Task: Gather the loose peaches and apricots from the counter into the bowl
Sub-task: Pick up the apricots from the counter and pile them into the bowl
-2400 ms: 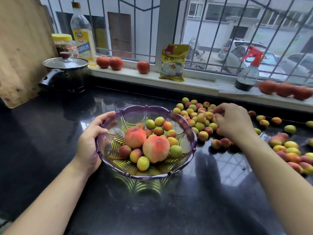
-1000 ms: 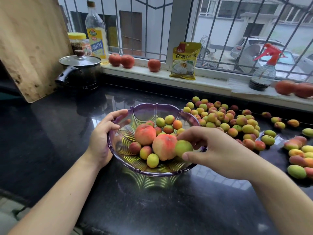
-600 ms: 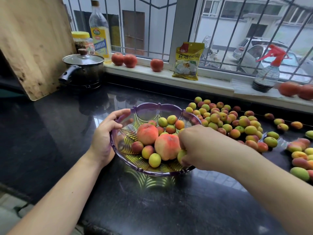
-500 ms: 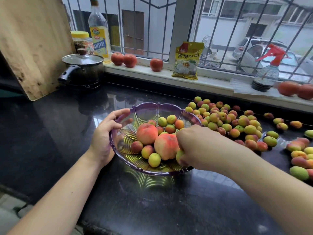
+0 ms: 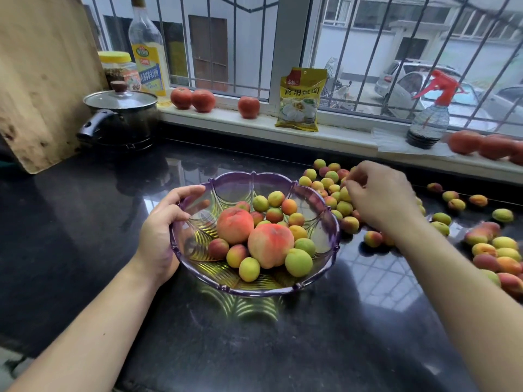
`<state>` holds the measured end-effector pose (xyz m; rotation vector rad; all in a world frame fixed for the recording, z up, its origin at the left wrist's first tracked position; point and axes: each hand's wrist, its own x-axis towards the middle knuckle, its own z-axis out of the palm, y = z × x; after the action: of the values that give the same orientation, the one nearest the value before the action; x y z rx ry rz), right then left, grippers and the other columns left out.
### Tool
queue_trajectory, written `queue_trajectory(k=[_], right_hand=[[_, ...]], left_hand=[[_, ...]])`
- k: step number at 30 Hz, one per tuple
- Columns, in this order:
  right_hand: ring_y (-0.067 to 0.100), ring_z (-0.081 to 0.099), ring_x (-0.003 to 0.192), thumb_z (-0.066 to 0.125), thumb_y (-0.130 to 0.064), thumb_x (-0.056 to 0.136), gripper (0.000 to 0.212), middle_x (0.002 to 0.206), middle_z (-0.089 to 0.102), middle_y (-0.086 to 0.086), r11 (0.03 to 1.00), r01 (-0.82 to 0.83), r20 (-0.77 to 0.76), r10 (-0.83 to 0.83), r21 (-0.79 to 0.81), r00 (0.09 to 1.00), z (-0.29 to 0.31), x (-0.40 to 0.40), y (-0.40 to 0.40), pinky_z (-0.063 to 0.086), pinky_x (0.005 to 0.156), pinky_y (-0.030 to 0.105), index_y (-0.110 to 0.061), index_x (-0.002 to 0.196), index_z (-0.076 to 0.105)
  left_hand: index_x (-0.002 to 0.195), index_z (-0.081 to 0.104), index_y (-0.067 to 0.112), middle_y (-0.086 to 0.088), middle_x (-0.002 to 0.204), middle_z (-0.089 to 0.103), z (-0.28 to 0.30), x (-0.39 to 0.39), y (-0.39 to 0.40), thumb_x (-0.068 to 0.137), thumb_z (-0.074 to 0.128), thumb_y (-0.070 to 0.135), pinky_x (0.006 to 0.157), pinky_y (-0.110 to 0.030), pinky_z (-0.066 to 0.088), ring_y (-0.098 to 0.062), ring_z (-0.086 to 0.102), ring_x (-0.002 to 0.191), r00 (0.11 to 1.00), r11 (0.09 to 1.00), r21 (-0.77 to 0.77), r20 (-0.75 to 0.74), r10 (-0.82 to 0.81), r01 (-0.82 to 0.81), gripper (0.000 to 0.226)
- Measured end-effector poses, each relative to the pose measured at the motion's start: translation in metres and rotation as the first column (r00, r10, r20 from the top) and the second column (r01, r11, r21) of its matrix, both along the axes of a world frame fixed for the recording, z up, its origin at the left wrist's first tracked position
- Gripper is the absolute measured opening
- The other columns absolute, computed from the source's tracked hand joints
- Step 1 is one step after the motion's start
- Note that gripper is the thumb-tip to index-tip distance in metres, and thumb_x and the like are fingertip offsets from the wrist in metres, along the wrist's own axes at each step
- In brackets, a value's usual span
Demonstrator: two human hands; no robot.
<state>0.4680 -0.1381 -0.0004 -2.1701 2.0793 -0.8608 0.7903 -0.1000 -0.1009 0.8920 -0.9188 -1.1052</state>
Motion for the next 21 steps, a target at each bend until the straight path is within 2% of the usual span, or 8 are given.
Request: queue_trajectory(k=[3, 5, 8, 11, 14, 17, 19, 21], right_hand=[[0.031, 0.055, 0.098, 0.056, -0.031, 0.099, 0.028, 0.108, 0.067, 0.015, 0.99, 0.138, -0.106, -0.135, 0.018, 0.985, -0.041, -0.014, -0.029, 0.036, 0.076, 0.035, -0.01, 0.116, 0.061], [0.037, 0.055, 0.102, 0.056, -0.037, 0.099, 0.034, 0.108, 0.067, 0.018, 0.982, 0.189, -0.156, -0.191, -0.03, 0.969, -0.054, -0.014, -0.037, 0.04, 0.08, 0.04, -0.008, 0.117, 0.058], [0.037, 0.057, 0.102, 0.059, -0.043, 0.097, 0.041, 0.107, 0.067, 0.017, 0.975, 0.209, -0.16, -0.218, -0.071, 0.963, -0.059, -0.009, -0.045, 0.046, 0.083, 0.043, -0.008, 0.117, 0.056], [0.034, 0.059, 0.095, 0.063, -0.04, 0.097, 0.035, 0.102, 0.067, 0.016, 0.972, 0.227, -0.134, -0.234, -0.065, 0.963, -0.061, -0.003, -0.051, 0.045, 0.077, 0.04, -0.008, 0.111, 0.056], [0.027, 0.055, 0.088, 0.067, -0.03, 0.096, 0.028, 0.099, 0.064, 0.012, 0.975, 0.213, 0.013, -0.212, -0.061, 0.977, -0.057, -0.001, -0.047, 0.039, 0.072, 0.033, -0.008, 0.112, 0.058], [0.019, 0.054, 0.095, 0.068, -0.023, 0.095, 0.036, 0.11, 0.064, 0.005, 0.991, 0.13, 0.256, -0.12, -0.024, 0.959, -0.037, -0.001, -0.033, 0.039, 0.076, 0.029, -0.011, 0.128, 0.059], [0.016, 0.058, 0.103, 0.069, -0.023, 0.095, 0.037, 0.116, 0.065, 0.001, 0.999, 0.016, 0.363, -0.027, 0.034, 0.932, -0.017, 0.001, -0.016, 0.046, 0.081, 0.03, -0.019, 0.132, 0.062], [0.017, 0.064, 0.106, 0.072, -0.023, 0.093, 0.029, 0.115, 0.069, -0.002, 0.986, -0.134, 0.397, 0.085, 0.098, 0.914, 0.001, 0.004, 0.006, 0.054, 0.085, 0.033, -0.027, 0.122, 0.07]], left_hand=[[0.124, 0.066, 0.002, -0.02, 0.138, 0.063, -0.001, 0.001, -0.001, 0.073, 0.044, 0.008, 0.119, -0.058, 0.037, -0.032, 0.063, 0.128, 1.0, 1.0, -0.004, -0.003, -0.006, 0.006, 0.055], [0.125, 0.065, 0.0, -0.02, 0.138, 0.063, -0.002, 0.001, -0.001, 0.073, 0.045, 0.008, 0.119, -0.059, 0.038, -0.033, 0.062, 0.128, 1.0, 1.0, -0.004, -0.003, -0.008, 0.008, 0.056], [0.127, 0.063, -0.003, -0.022, 0.138, 0.063, -0.002, 0.002, -0.002, 0.074, 0.045, 0.008, 0.119, -0.059, 0.037, -0.035, 0.061, 0.13, 1.0, 1.0, -0.006, 0.007, -0.005, 0.005, 0.058], [0.127, 0.064, -0.002, -0.022, 0.137, 0.063, -0.002, 0.002, -0.002, 0.075, 0.044, 0.009, 0.118, -0.06, 0.037, -0.034, 0.062, 0.129, 1.0, 1.0, -0.008, 0.025, -0.003, 0.003, 0.057], [0.125, 0.065, -0.001, -0.021, 0.137, 0.063, -0.002, 0.002, -0.001, 0.075, 0.044, 0.009, 0.118, -0.061, 0.038, -0.034, 0.062, 0.129, 1.0, 1.0, -0.013, 0.022, -0.004, 0.004, 0.055], [0.124, 0.067, 0.002, -0.019, 0.136, 0.065, -0.003, 0.002, -0.001, 0.074, 0.043, 0.009, 0.118, -0.059, 0.039, -0.032, 0.061, 0.13, 1.0, 1.0, -0.023, 0.031, -0.007, 0.007, 0.055], [0.129, 0.067, 0.007, -0.012, 0.137, 0.066, -0.002, 0.0, 0.001, 0.074, 0.041, 0.009, 0.118, -0.052, 0.04, -0.027, 0.059, 0.133, 0.998, 0.999, -0.045, 0.064, -0.016, 0.019, 0.06], [0.133, 0.066, 0.011, -0.007, 0.142, 0.064, 0.0, -0.002, 0.002, 0.074, 0.04, 0.009, 0.116, -0.039, 0.042, -0.02, 0.055, 0.137, 0.996, 0.997, -0.077, 0.087, -0.023, 0.03, 0.065]])
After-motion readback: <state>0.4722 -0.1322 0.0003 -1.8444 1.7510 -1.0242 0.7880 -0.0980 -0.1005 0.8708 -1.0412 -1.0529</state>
